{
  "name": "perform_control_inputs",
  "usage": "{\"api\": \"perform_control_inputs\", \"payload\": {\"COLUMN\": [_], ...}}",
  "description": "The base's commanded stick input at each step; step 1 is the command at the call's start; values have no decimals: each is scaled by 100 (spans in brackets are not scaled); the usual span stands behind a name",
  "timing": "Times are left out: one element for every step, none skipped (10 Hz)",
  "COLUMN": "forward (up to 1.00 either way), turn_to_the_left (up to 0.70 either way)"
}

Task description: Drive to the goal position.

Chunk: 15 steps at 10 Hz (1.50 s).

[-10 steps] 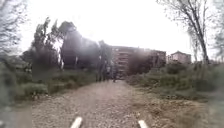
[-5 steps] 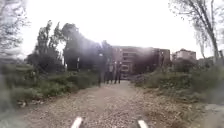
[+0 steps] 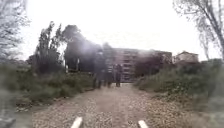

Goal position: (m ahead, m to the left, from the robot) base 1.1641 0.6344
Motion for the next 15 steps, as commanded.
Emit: {"api": "perform_control_inputs", "payload": {"forward": [67,66,66,66,66,66,66,67,70,70,69,68,67,67,53], "turn_to_the_left": [-3,-33,-26,-1,0,0,-15,-27,0,-3,-22,-24,0,0,0]}}
